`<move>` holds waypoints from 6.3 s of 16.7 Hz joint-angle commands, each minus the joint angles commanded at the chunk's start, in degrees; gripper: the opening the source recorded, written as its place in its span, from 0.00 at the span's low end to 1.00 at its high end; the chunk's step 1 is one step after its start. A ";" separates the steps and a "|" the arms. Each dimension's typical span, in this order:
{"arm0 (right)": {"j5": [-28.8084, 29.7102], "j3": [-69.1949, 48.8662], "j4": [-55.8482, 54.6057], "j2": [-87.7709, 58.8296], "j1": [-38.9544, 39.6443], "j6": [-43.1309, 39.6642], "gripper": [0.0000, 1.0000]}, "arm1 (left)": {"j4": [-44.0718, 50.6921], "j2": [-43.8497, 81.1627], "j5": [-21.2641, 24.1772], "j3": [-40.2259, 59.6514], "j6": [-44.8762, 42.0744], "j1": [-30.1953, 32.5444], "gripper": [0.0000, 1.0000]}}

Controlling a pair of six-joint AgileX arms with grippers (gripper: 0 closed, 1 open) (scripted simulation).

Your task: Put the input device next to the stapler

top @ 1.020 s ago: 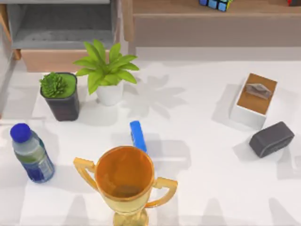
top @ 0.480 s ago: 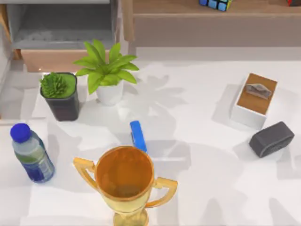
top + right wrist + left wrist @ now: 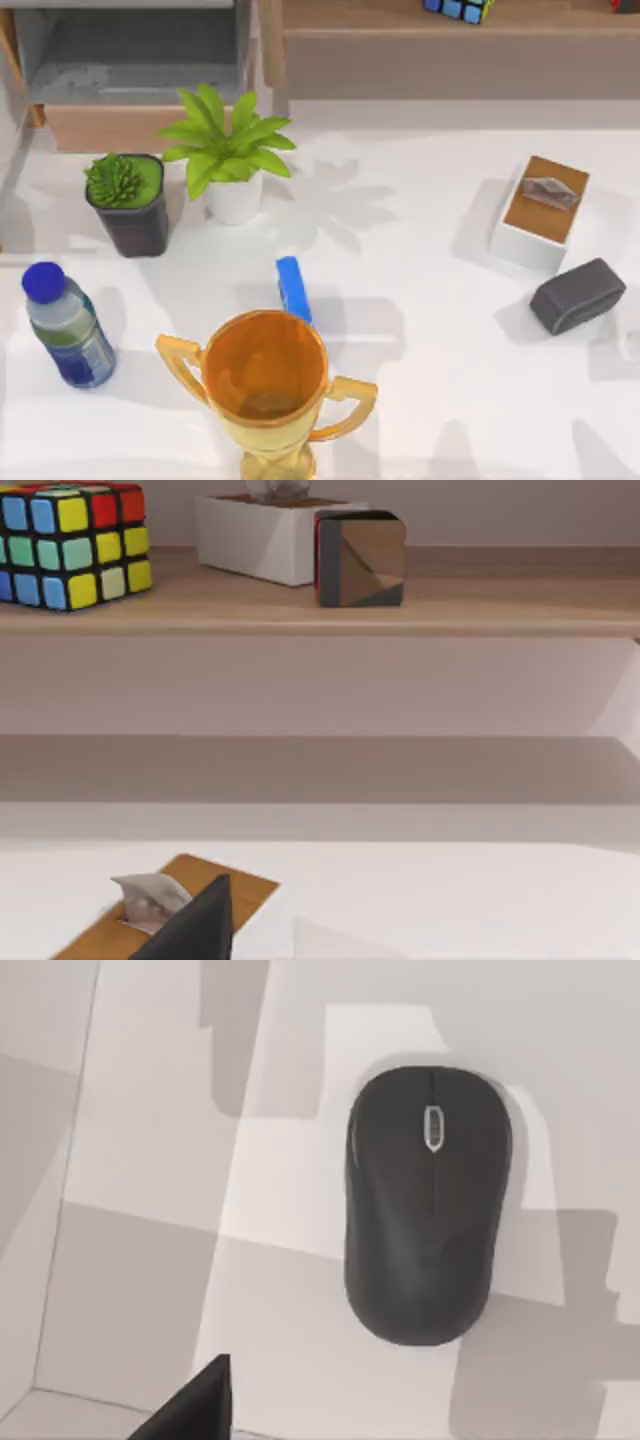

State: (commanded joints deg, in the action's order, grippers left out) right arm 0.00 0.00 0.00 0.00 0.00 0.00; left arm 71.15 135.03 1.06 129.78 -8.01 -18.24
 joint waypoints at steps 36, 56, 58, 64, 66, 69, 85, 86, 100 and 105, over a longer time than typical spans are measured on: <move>0.00 0.00 0.00 0.00 0.00 0.00 1.00 | 1.30 15.70 0.46 9.06 -1.13 -0.31 0.02; 0.00 0.00 0.00 0.00 0.00 0.00 1.00 | 6.08 -0.16 -1.96 9.54 9.73 4.32 0.00; 0.00 0.00 0.00 0.00 0.00 0.00 1.00 | 6.28 -4.01 -2.60 8.95 13.47 7.93 0.00; 0.00 0.00 0.00 0.00 0.00 0.00 1.00 | 4.36 -11.21 -3.87 5.07 26.22 23.68 0.00; 0.00 0.00 0.00 0.00 0.00 0.00 1.00 | 3.15 -11.99 -4.08 3.03 30.67 29.95 0.00; 0.00 0.00 0.00 0.00 0.00 0.00 1.00 | 1.11 -11.92 -4.30 -0.56 37.25 39.49 0.00; 0.00 0.00 0.00 0.00 0.00 0.00 1.00 | -6.11 -1.21 -5.19 -17.14 57.22 68.01 0.00; 0.00 0.00 0.00 0.00 0.00 0.00 1.00 | -6.11 -1.21 -5.19 -17.14 57.22 68.01 0.00; 0.00 0.00 0.00 0.00 0.00 0.00 1.00 | -7.08 -2.28 -6.05 -16.18 56.87 67.64 0.00; 0.00 0.00 0.00 0.00 0.00 0.00 1.00 | -8.03 -2.79 -6.00 -16.28 56.91 67.73 0.00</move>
State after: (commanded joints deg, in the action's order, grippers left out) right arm 0.00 0.00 0.00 0.00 0.00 0.00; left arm 63.11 132.24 -4.94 113.50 48.90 49.49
